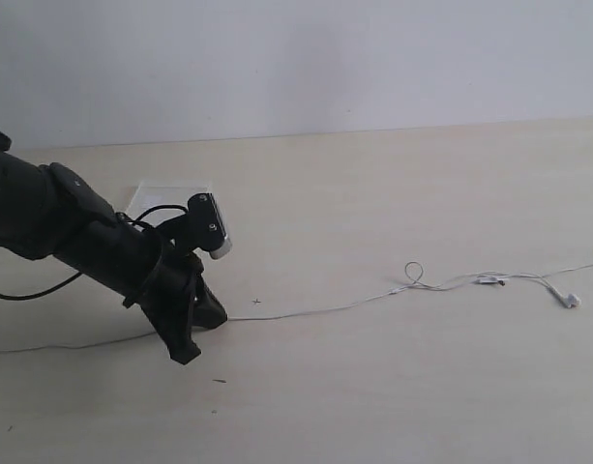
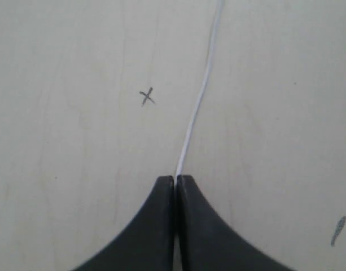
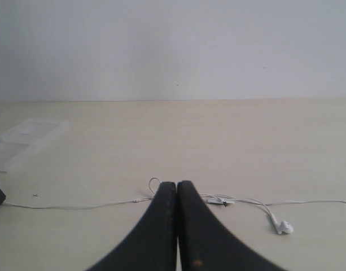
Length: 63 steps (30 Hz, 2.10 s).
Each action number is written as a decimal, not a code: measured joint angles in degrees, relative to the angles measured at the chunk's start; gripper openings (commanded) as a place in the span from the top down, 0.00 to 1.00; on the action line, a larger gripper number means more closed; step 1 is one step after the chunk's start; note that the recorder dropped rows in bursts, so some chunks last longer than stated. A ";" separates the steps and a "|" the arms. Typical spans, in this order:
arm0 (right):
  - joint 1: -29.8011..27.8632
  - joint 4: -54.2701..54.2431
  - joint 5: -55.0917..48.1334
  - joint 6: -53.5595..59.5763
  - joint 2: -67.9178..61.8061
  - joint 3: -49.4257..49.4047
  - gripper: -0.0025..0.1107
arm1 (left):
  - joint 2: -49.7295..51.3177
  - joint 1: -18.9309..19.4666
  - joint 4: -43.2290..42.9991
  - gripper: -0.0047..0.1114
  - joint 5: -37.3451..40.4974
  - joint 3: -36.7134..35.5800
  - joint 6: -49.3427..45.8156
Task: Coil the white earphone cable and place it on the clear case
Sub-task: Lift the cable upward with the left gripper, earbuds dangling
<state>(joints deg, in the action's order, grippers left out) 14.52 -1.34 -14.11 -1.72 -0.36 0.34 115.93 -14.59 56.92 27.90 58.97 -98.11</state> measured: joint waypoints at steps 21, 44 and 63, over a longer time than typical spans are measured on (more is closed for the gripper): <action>0.00 -0.23 0.00 0.00 0.00 0.00 0.98 | -26.95 0.00 -1.04 0.96 0.10 -0.11 9.78; 0.00 -0.23 0.00 0.00 0.00 0.00 0.98 | -44.50 0.00 -2.42 0.96 9.35 20.84 27.41; 0.00 -0.23 0.00 0.00 0.00 0.00 0.98 | -48.05 0.00 -4.30 0.96 12.64 29.74 32.17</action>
<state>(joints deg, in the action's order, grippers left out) 14.52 -1.57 -14.11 -1.72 -0.36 0.34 67.88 -14.59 52.62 40.53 88.71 -65.94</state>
